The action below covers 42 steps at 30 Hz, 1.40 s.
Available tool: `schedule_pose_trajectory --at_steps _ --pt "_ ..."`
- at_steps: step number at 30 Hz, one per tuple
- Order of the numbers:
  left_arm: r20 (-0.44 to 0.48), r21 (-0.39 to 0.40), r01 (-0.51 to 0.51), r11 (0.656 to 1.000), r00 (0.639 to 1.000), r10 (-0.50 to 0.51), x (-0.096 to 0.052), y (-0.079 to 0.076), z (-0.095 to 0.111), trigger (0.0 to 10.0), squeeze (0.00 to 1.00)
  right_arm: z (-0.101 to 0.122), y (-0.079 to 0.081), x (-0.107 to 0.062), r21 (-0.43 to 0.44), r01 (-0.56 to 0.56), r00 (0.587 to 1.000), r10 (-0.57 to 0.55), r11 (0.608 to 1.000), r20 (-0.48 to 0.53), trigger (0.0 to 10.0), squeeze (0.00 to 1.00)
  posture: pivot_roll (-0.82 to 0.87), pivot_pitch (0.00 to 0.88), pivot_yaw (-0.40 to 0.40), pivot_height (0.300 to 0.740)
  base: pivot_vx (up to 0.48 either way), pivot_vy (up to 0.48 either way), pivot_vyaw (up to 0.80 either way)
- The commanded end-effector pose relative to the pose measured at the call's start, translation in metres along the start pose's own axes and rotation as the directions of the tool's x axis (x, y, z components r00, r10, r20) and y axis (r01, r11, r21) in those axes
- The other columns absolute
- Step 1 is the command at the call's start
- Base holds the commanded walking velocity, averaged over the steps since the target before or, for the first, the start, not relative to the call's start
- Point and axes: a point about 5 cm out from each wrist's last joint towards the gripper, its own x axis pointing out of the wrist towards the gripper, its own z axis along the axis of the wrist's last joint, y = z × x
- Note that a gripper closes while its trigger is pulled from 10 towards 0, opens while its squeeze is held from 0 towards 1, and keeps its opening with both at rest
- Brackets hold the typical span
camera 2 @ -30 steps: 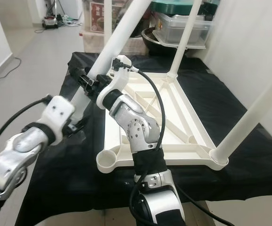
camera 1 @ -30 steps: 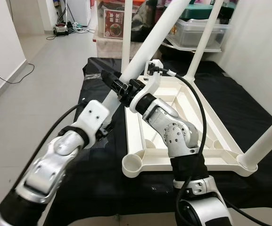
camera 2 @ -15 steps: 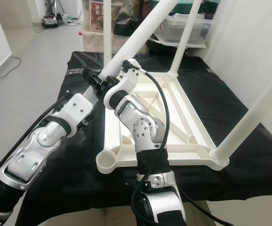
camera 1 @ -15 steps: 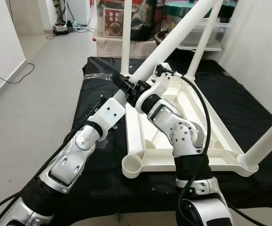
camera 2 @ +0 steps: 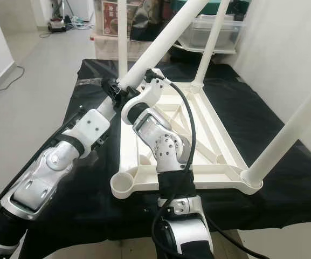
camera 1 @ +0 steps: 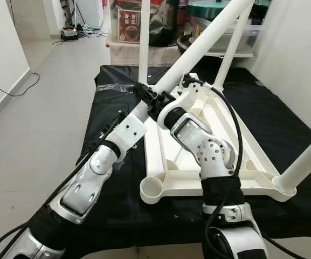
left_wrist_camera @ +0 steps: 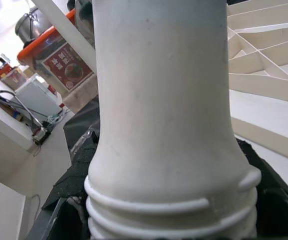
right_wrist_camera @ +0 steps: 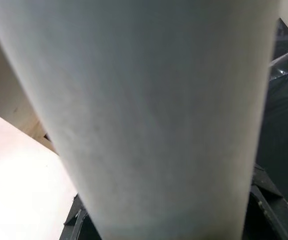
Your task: Building children table
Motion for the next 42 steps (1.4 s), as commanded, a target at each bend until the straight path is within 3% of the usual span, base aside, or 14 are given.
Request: schedule_pose_trajectory --at_steps 1,2,3,5,6,7,12,13,23,32,42 --pt "-0.031 0.036 0.088 0.995 0.996 -0.087 -0.002 -0.022 -0.008 10.0 0.00 -0.038 0.030 0.005 0.164 -0.068 0.997 0.074 0.984 -0.031 0.0 0.00 0.10 0.000 -0.094 0.740 0.000 0.000 0.00" --pt "-0.039 0.042 0.083 0.996 0.996 -0.081 -0.003 -0.021 -0.011 10.0 0.00 -0.038 0.030 0.004 0.165 -0.070 0.996 0.077 0.984 -0.034 0.0 0.00 0.10 0.000 -0.093 0.740 0.000 0.000 0.00" --pt "-0.046 0.044 0.081 0.996 0.996 -0.079 -0.004 -0.020 -0.013 10.0 0.00 -0.039 0.031 0.004 0.150 -0.075 0.995 0.084 0.986 -0.051 1.4 0.00 0.10 0.000 -0.092 0.740 0.000 0.000 0.00" --pt "-0.050 0.044 0.080 0.996 0.996 -0.078 -0.005 -0.020 -0.014 10.0 0.00 -0.039 0.032 0.004 0.139 -0.079 0.994 0.088 0.987 -0.063 1.4 0.00 0.10 0.000 -0.092 0.740 0.000 0.000 0.00" --pt "-0.052 0.042 0.080 0.996 0.996 -0.078 -0.006 -0.020 -0.015 10.0 0.00 -0.037 0.032 0.005 0.122 -0.084 0.993 0.092 0.989 -0.067 10.0 0.00 0.10 0.000 -0.092 0.740 0.000 0.000 0.00" --pt "-0.053 0.042 0.079 0.996 0.996 -0.077 -0.006 -0.019 -0.015 10.0 0.00 -0.032 0.032 0.007 0.106 -0.085 0.994 0.091 0.991 -0.056 10.0 1.00 0.10 0.000 -0.092 0.740 0.000 0.000 0.00" --pt "-0.052 0.047 0.078 0.996 0.996 -0.076 -0.006 -0.019 -0.016 10.0 0.00 -0.018 0.032 0.012 0.052 -0.094 0.995 0.096 0.994 -0.042 10.0 1.00 0.10 0.000 -0.094 0.740 0.000 0.000 0.00" --pt "-0.051 0.049 0.078 0.996 0.996 -0.076 -0.006 -0.019 -0.016 10.0 0.00 -0.017 0.032 0.013 0.046 -0.096 0.994 0.098 0.994 -0.043 10.0 0.00 0.10 0.000 -0.094 0.740 0.000 0.000 0.00" --pt "-0.056 0.060 0.078 0.995 0.996 -0.075 -0.008 -0.019 -0.019 10.0 0.00 -0.001 0.024 0.018 0.020 -0.068 0.998 0.069 0.997 -0.013 10.0 0.00 0.10 0.000 -0.100 0.740 0.000 0.000 0.00" --pt "-0.052 0.064 0.077 0.995 0.996 -0.073 -0.010 -0.020 -0.019 10.0 0.00 0.014 0.000 0.022 0.058 0.040 0.999 -0.042 0.997 0.031 10.0 0.00 0.11 0.000 -0.100 0.740 0.000 0.000 0.00" --pt "-0.048 0.076 0.085 0.993 0.995 -0.082 -0.011 -0.020 -0.020 10.0 0.00 0.014 -0.003 0.024 0.088 0.044 0.999 -0.046 0.995 0.020 10.0 0.00 0.11 0.000 -0.098 0.740 0.000 0.000 0.00"
